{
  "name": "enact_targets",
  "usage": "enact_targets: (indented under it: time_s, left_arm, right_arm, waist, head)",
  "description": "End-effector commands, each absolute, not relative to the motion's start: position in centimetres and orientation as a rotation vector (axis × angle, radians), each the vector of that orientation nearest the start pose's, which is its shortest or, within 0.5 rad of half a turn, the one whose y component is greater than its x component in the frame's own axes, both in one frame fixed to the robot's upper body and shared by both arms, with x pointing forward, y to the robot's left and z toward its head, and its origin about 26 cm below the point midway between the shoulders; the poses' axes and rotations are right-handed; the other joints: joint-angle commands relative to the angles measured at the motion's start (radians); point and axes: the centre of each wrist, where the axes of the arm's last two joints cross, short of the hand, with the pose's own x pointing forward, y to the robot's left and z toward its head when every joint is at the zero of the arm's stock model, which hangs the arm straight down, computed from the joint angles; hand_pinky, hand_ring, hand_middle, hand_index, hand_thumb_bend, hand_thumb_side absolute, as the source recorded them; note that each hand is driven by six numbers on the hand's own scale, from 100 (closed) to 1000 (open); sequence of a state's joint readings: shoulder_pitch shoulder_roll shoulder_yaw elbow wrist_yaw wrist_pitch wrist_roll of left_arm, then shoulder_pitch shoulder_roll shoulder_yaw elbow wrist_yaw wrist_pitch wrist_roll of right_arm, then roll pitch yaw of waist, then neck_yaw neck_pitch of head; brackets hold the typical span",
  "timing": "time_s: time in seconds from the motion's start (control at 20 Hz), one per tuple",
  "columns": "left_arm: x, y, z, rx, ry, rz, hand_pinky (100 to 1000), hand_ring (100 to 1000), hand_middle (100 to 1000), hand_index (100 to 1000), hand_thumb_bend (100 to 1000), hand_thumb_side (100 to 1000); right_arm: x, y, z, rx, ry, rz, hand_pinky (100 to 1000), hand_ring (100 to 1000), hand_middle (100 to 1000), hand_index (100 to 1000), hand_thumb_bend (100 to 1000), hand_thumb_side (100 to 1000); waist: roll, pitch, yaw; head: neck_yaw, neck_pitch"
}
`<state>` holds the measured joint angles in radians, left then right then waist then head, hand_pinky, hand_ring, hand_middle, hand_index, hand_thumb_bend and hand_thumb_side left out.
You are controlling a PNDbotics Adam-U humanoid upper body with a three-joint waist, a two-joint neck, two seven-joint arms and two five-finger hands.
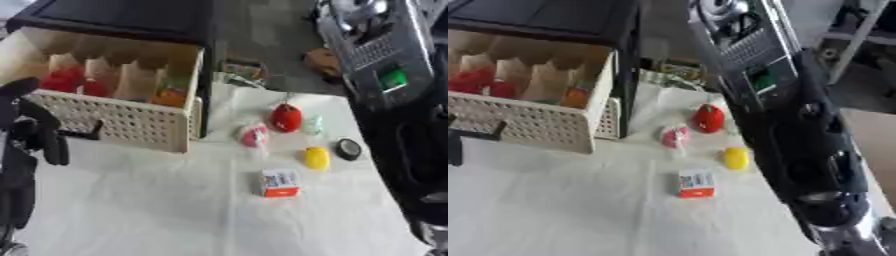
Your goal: Pick up objects from table and place into drawer.
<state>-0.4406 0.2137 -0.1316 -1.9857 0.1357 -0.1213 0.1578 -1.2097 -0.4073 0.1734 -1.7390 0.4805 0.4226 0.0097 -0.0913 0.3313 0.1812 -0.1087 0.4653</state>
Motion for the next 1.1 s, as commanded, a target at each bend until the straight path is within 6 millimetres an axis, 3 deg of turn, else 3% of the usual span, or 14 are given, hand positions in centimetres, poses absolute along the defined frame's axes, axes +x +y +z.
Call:
enact_targets:
  time_s: [0.05, 0.15, 0.2, 0.5, 1.1]
  left_arm:
    - [30.6, 19.9, 22.6, -0.182, -2.519, -0.150, 221, 229, 423, 777, 100, 672]
    - [30.7, 20.2, 22.7, -0.168, -2.529, -0.149, 220, 228, 422, 777, 100, 672]
    - [30.7, 20.3, 22.7, -0.162, -2.535, -0.149, 220, 227, 422, 777, 100, 672]
    - [30.7, 20.9, 22.7, -0.122, -2.560, -0.151, 217, 224, 421, 775, 100, 672]
    - [30.7, 23.2, 23.4, 0.031, -2.656, -0.153, 202, 215, 412, 750, 100, 672]
  right_arm:
    - [30.3, -16.7, 44.1, 1.140, 3.306, -0.705, 593, 536, 566, 704, 365, 578]
    - [29.7, -17.9, 43.7, 1.172, 3.307, -0.660, 594, 537, 568, 704, 300, 593]
    - [29.3, -18.4, 43.5, 1.183, 3.308, -0.639, 593, 537, 567, 704, 352, 578]
    - [27.6, -20.8, 42.0, 1.226, 3.316, -0.545, 595, 540, 568, 701, 324, 579]
    - [29.2, -25.3, 37.3, 1.193, 3.406, -0.368, 645, 577, 587, 708, 155, 611]
  waist:
    - [0.013, -0.026, -0.009]
    - [0.021, -0.027, -0.018]
    - [0.025, -0.027, -0.023]
    - [0.045, -0.029, -0.047]
    - [0.076, -0.036, -0.089]
  head:
    - [0.014, 0.012]
    - [0.021, 0.016]
    - [0.025, 0.018]
    - [0.047, 0.030]
    - [0.077, 0.067]
